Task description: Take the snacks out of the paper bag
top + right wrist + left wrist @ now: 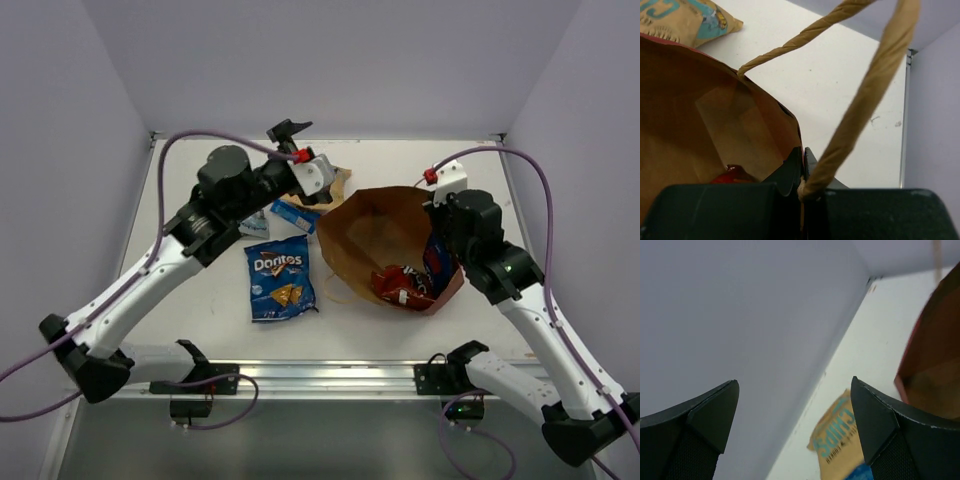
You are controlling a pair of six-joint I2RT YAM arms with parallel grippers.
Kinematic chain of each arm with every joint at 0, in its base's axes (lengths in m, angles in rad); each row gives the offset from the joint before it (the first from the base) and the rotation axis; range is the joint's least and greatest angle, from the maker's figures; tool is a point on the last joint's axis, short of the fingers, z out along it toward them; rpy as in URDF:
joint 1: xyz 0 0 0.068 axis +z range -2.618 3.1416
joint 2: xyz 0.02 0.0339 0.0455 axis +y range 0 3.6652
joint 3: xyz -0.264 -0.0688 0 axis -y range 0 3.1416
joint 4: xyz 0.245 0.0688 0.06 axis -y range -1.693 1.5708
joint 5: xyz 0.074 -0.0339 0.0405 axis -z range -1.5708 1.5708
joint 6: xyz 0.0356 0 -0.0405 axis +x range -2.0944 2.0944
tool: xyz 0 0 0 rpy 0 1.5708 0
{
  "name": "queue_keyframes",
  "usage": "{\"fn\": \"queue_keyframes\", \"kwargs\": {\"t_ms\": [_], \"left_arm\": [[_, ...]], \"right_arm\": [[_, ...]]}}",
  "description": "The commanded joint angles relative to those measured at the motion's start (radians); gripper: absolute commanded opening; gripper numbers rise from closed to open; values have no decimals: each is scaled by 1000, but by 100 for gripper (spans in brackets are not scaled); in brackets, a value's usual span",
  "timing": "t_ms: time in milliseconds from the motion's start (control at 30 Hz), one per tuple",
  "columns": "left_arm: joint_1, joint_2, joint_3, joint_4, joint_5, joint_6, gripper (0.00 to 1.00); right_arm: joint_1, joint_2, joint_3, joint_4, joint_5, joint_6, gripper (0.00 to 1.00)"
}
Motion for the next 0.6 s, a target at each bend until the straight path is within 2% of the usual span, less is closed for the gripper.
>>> {"fn": "queue_keyframes", "kwargs": {"t_ms": [0,100,167,300,400,567], "left_arm": [[-65,-45,20,-170,194,52,100],[-129,-59,6,-189,349,-19,99],[-166,-50,-26,-184,369,-39,99],[-297,4,-76,-163,340,-47,99],[-353,67,-115,-104,305,-53,100],[-386,163,-141,-17,254,-31,100]], "right_arm": [[3,10,51,160,-11,-129,0],[5,16,24,222,-35,-151,0],[5,16,2,256,-66,-163,0],[8,18,-54,279,-97,-166,0],[11,21,-71,276,-107,-160,0],[23,15,-97,270,-130,-148,0]]}}
